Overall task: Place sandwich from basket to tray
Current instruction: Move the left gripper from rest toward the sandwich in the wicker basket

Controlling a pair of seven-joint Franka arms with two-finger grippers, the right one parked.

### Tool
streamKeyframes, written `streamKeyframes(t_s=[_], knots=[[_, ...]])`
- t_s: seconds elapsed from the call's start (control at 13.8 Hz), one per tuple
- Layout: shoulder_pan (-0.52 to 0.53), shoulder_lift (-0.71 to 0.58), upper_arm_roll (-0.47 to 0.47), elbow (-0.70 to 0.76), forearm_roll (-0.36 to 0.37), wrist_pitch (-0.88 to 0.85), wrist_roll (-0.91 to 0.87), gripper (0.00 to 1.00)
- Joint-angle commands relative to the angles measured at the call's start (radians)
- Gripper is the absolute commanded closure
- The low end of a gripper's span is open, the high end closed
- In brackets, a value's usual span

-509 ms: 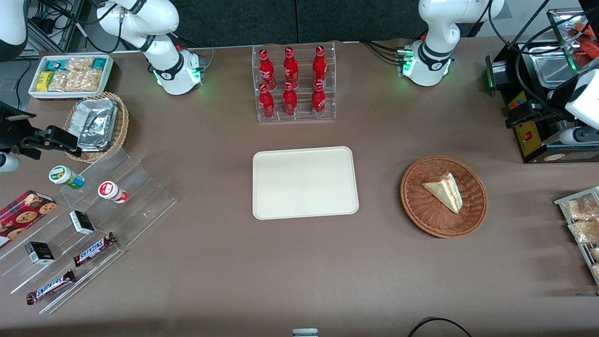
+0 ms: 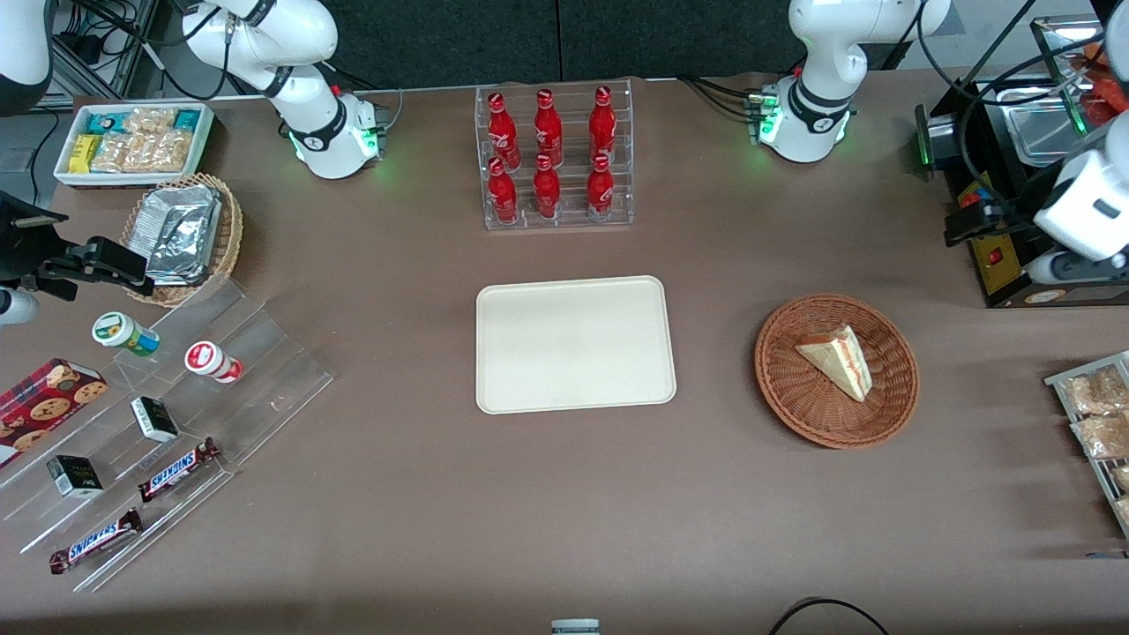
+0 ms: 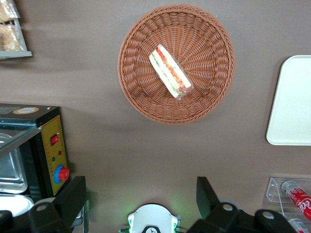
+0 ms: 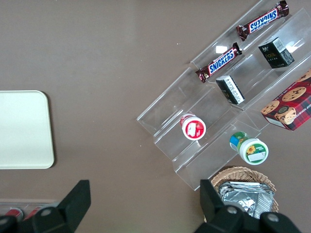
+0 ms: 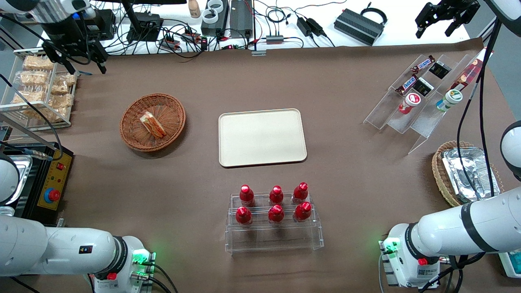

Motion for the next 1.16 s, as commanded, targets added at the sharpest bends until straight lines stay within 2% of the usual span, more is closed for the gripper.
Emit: streamKeyframes(t_s=[0.0, 0.51, 0.8, 1.09], knots=[[0.019, -0.011, -0.016, -0.1, 0.012, 0.081, 0.015, 0.0], [0.018, 0.002, -0.018, -0.313, 0.003, 0.404, -0.022, 0.0], [0.015, 0.031, -0.048, -0.382, 0.003, 0.547, -0.153, 0.0], [0.011, 0.089, -0.076, -0.398, 0.001, 0.63, -0.377, 0.0]])
